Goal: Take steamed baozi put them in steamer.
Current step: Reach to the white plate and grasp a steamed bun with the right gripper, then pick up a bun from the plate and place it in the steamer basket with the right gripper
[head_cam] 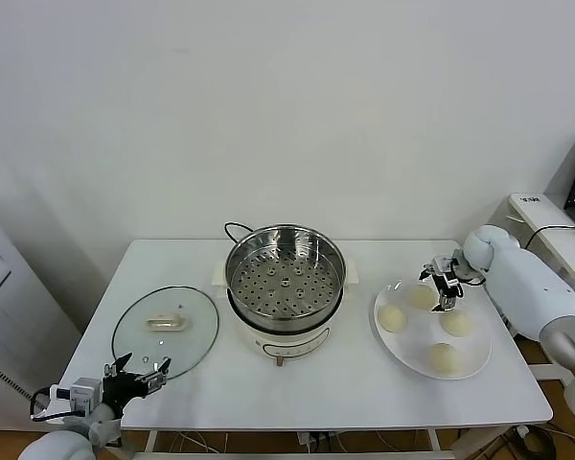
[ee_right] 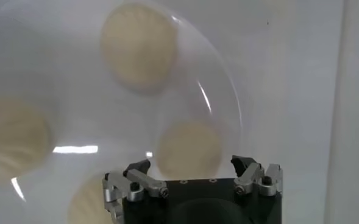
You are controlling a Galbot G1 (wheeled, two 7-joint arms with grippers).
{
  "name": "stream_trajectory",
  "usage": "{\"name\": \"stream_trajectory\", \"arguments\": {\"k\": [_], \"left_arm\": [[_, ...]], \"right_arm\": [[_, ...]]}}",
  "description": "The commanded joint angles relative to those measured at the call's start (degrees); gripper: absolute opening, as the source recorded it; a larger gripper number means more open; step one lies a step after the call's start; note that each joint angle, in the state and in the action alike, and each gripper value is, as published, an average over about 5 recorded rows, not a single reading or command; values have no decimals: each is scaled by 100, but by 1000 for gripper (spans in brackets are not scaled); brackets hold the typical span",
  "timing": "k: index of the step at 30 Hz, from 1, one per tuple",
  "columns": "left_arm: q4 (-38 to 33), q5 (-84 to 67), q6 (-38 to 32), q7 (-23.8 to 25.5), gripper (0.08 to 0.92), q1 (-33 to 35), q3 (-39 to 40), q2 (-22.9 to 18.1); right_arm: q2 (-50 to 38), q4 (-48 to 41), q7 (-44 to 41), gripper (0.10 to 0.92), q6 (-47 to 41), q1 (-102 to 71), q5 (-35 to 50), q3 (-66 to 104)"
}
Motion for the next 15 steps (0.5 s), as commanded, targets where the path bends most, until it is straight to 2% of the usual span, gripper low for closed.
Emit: {"name": "stream_trajectory", "arguments": {"k": [1,9,15], "left_arm": [[-54,12,0,-8,823,16,0,1],[-142,12,14,-9,823,60,4,6],[-172,11,17,-15,823,98,-9,5]], "right_arm": [[230,-343,104,790,9,1,-271,232],[340,-394,60,631,2,-1,-240,392],[178,-76,-83,536,-76,81,206,65]]}}
